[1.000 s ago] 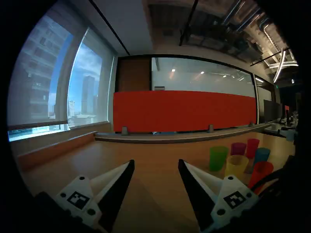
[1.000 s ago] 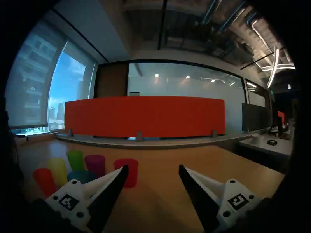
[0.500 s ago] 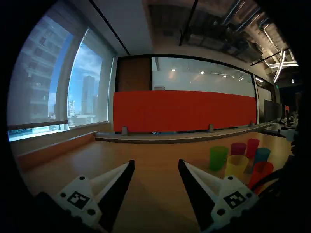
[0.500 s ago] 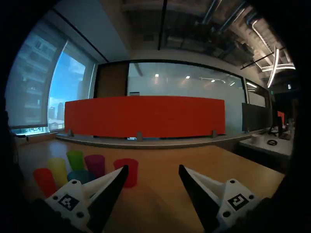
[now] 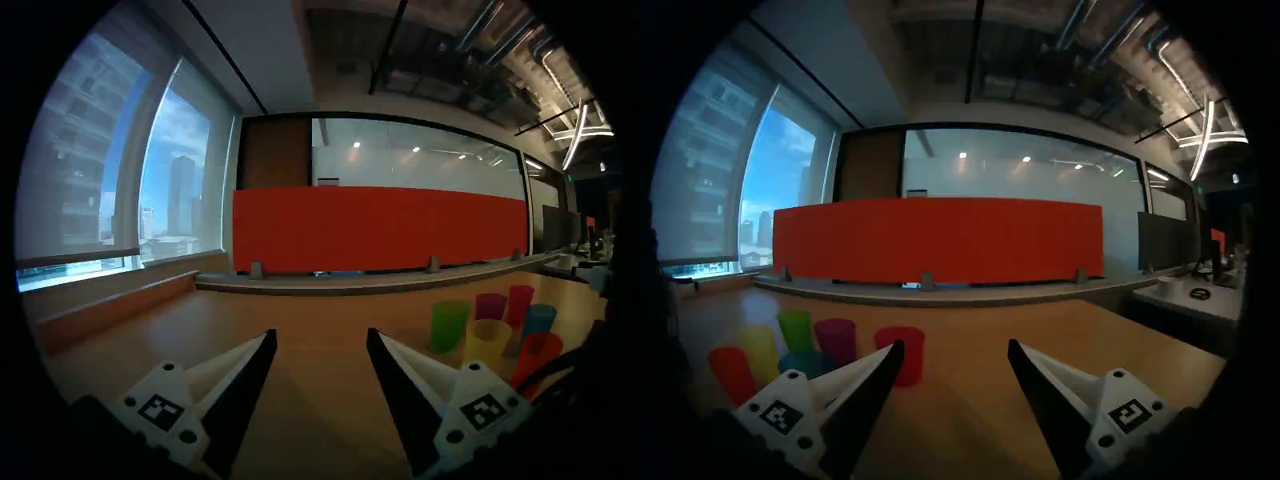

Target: Pour water

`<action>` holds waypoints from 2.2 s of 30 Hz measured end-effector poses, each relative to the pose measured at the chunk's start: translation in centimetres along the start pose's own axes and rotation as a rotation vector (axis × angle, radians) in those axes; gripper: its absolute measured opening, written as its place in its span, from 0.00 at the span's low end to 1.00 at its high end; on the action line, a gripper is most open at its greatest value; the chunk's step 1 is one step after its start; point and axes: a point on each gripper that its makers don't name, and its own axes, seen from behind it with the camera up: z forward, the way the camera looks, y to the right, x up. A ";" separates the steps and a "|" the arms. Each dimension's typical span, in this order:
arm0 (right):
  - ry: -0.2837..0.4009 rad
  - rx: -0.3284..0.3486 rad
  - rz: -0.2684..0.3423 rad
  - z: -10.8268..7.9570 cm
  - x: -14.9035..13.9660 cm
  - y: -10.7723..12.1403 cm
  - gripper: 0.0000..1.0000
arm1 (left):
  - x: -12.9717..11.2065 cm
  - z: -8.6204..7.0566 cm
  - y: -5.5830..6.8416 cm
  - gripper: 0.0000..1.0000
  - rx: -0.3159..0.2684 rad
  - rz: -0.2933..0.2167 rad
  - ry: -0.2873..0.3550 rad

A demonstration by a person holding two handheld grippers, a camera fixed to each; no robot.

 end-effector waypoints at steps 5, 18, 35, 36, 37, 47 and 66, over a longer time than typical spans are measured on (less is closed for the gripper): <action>0.000 0.000 0.000 0.0 0.0 0.0 1.00 | 0.0 0.0 0.0 0.83 0.000 0.000 0.000; -0.022 0.004 -0.002 -0.1 -0.3 0.0 1.00 | 0.0 0.0 -0.4 0.83 0.008 -0.004 -0.012; -0.018 0.042 -0.028 0.4 6.6 -0.3 1.00 | 6.2 0.8 -0.6 0.83 -0.038 0.012 -0.001; -0.020 0.043 -0.029 0.4 7.2 -0.3 1.00 | 6.9 0.9 -0.6 0.83 -0.041 0.018 0.002; -0.021 0.045 -0.032 0.5 7.8 -0.3 1.00 | 7.5 1.1 -0.6 0.83 -0.044 0.022 0.004; -0.031 0.077 -0.047 1.3 12.9 -1.3 1.00 | 12.7 2.2 0.3 0.83 -0.089 0.068 0.007; -0.065 0.171 0.004 1.3 16.3 -2.6 1.00 | 17.3 3.3 2.3 0.83 -0.204 0.020 -0.015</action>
